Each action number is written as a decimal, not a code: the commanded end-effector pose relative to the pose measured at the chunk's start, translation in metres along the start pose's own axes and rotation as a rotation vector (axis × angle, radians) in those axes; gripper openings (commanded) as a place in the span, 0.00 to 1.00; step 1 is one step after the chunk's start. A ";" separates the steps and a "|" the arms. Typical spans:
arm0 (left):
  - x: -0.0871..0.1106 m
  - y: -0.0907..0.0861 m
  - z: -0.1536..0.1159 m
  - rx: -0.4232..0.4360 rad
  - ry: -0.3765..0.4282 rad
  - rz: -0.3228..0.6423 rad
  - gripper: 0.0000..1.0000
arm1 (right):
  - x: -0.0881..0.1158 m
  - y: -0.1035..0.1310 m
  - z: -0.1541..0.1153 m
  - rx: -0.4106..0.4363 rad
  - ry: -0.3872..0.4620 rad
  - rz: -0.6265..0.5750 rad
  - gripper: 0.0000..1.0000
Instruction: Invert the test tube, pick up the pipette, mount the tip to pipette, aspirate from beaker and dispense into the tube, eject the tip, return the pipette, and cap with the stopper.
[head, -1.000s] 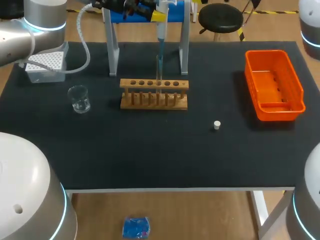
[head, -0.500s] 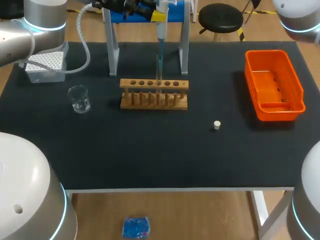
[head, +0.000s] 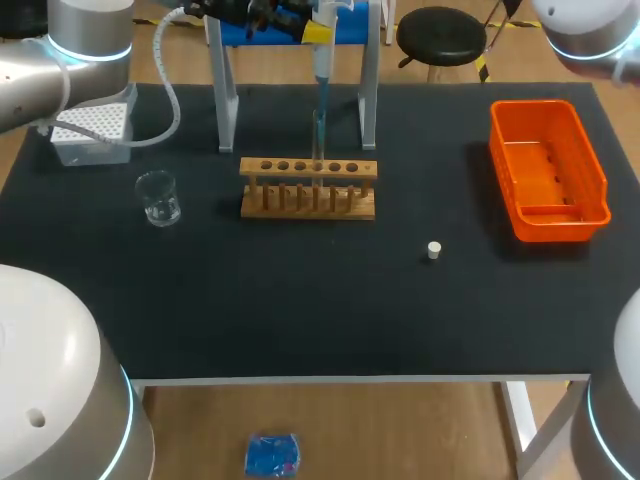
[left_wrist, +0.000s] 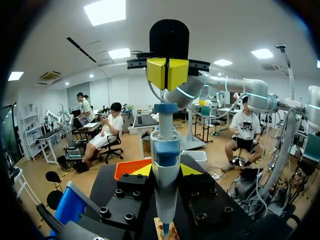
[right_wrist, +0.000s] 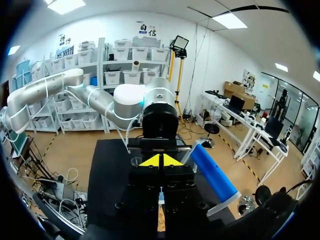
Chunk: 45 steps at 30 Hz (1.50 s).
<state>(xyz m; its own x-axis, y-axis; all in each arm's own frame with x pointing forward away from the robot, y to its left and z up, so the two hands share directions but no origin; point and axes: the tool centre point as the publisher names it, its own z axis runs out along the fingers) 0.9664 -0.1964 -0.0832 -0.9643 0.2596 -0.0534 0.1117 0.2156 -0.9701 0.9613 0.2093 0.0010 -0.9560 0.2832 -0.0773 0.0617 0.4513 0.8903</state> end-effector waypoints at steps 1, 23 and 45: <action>-0.001 0.000 -0.001 -0.001 0.004 0.000 0.00 | 0.002 -0.001 -0.003 0.004 0.002 0.002 0.00; -0.001 0.000 -0.001 -0.001 0.004 0.000 0.00 | 0.000 -0.002 0.008 0.006 0.021 0.003 0.00; -0.001 0.000 -0.001 -0.001 0.004 0.000 0.00 | 0.000 -0.013 0.011 0.023 0.025 0.022 0.00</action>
<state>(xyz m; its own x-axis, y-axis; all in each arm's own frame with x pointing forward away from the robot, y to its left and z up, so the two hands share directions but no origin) 0.9661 -0.1962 -0.0859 -0.9642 0.2598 -0.0525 0.1113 0.2169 -0.9698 0.9634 0.2130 -0.0130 -0.9607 0.2736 -0.0477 0.0876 0.4616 0.8827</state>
